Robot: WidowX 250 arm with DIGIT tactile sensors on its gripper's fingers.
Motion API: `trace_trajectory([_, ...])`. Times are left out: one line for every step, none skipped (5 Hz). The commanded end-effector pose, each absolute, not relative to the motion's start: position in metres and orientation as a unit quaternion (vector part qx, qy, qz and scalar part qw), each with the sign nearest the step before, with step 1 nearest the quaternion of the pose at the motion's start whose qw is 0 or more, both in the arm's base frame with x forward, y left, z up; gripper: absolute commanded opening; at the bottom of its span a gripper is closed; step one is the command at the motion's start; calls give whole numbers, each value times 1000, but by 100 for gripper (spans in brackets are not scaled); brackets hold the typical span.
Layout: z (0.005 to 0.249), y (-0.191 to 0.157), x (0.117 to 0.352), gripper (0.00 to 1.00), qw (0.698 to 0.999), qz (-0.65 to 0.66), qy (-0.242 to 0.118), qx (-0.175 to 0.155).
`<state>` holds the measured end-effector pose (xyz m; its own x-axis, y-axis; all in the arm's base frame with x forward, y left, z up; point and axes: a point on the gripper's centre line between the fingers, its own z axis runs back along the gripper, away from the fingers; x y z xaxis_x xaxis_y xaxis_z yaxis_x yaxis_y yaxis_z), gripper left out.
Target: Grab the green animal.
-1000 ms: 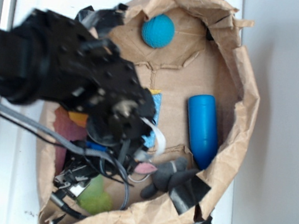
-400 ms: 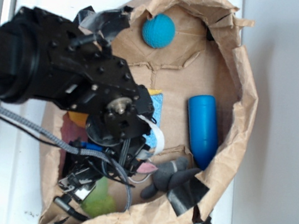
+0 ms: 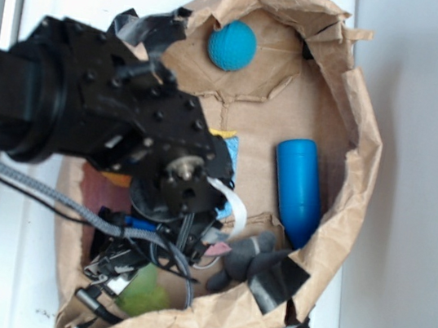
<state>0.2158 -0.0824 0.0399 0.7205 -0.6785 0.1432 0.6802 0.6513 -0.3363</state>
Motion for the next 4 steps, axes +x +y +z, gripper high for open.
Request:
trace_trajectory([42, -96, 203, 100, 886, -419, 23, -198])
trace_trajectory([46, -93, 208, 100, 896, -388, -4, -216])
trace_trajectory([49, -93, 214, 100, 903, -372, -15, -215])
trace_trajectory([53, -94, 228, 100, 910, -360, -18, -205])
